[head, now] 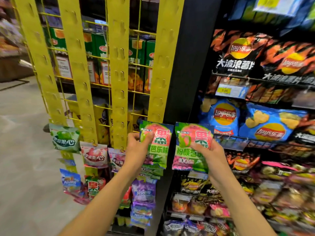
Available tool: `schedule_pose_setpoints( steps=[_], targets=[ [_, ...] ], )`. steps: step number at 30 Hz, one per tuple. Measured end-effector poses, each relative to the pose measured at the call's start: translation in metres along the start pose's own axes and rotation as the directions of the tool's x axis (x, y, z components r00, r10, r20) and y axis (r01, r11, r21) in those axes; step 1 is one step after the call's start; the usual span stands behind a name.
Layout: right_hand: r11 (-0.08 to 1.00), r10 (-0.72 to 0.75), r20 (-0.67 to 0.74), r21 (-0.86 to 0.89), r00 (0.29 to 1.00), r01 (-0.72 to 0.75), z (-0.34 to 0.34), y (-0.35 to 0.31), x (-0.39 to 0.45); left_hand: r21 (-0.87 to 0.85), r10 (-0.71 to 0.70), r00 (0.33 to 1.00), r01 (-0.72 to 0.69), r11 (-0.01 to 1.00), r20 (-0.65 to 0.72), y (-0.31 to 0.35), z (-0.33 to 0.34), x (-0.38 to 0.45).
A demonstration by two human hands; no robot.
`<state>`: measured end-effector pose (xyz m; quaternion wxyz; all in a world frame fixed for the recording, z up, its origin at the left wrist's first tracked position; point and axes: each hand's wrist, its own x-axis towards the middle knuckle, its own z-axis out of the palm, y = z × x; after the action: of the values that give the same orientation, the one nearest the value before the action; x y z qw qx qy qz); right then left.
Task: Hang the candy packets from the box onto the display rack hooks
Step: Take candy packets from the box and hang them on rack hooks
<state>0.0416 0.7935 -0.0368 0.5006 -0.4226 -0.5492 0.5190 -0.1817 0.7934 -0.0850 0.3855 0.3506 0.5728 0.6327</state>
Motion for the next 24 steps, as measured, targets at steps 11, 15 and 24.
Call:
schedule_pose_setpoints(
  steps=[11, 15, 24],
  targets=[
    [1.000, -0.019, -0.004, -0.011, 1.000, 0.019, 0.008, -0.006, -0.016, 0.100, -0.001, 0.996, 0.010, 0.995, -0.085, -0.013, 0.003, -0.006],
    [1.000, -0.018, 0.008, -0.007, 1.000, 0.018, 0.006, -0.005, -0.020, 0.129, -0.016, 0.995, 0.029, 0.991, -0.099, -0.019, 0.004, -0.010],
    [1.000, 0.015, 0.000, 0.010, 1.000, -0.015, 0.005, 0.000, -0.024, 0.231, -0.010, 0.997, 0.028, 0.972, -0.079, -0.025, -0.003, -0.011]
  ],
)
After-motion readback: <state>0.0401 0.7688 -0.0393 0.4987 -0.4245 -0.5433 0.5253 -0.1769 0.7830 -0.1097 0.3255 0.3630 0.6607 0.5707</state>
